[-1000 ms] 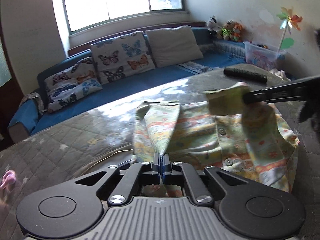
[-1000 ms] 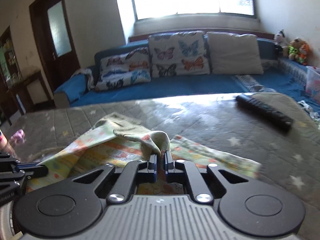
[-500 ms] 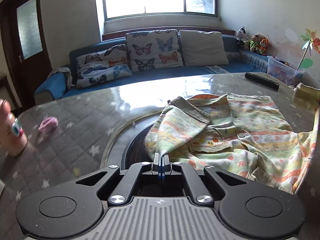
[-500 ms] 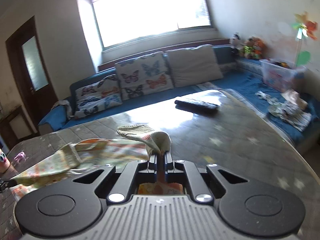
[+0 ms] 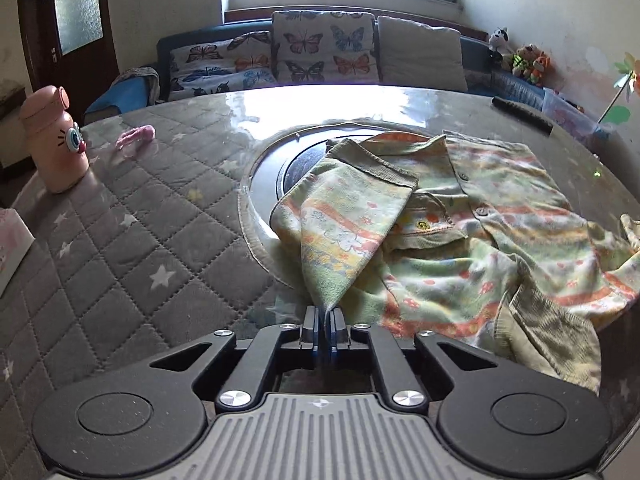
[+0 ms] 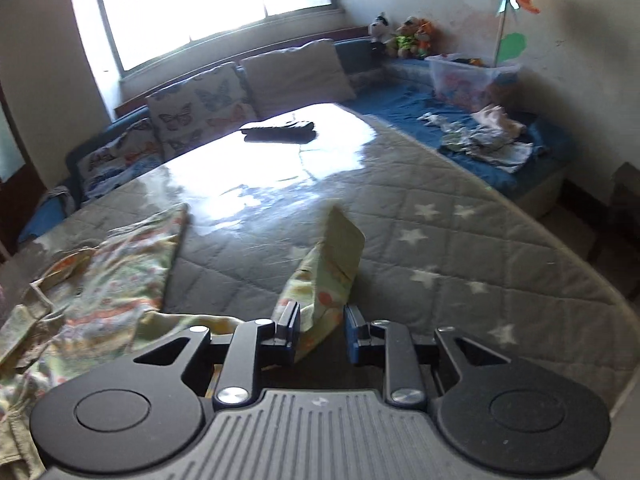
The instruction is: Fold clothes
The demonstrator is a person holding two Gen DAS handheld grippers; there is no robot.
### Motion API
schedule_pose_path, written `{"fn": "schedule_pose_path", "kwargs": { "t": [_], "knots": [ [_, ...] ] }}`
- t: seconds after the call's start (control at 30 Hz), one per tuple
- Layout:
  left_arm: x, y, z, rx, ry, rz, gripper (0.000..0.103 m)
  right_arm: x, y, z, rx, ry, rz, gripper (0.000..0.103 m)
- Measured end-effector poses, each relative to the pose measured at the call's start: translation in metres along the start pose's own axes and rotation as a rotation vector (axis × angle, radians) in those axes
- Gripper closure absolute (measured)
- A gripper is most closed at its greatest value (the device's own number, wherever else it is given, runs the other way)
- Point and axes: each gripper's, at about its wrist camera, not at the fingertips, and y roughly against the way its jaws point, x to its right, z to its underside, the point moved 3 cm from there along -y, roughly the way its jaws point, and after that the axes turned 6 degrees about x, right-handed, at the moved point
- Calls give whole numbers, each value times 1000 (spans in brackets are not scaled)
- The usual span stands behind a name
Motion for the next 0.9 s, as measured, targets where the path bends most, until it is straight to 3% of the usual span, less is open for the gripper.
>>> {"fn": "schedule_pose_path", "kwargs": {
  "t": [0.1, 0.17, 0.27, 0.4, 0.47, 0.6, 0.8, 0.9],
  "knots": [
    [2, 4, -4, 22, -23, -9, 82, 4, 8, -2, 24, 22, 53, 60],
    [3, 7, -8, 49, -42, -18, 63, 3, 8, -6, 40, 40, 78, 59],
    [5, 14, -14, 88, -72, -37, 55, -1, 11, -13, 95, 94, 148, 58],
    [8, 15, -20, 111, -87, -37, 54, -6, 20, -25, 171, 147, 176, 56],
    [12, 11, -23, 118, -92, -26, 55, -8, 13, -25, 141, 138, 100, 58],
    [22, 5, -31, 139, -111, 0, 56, -18, -10, -13, 81, 196, 46, 61],
    [28, -7, -38, 138, -125, 17, 56, -1, -23, 12, -61, 216, 156, 62],
    [31, -14, -40, 130, -136, 25, 56, 5, -16, 13, -47, 200, 159, 62]
  ]
}}
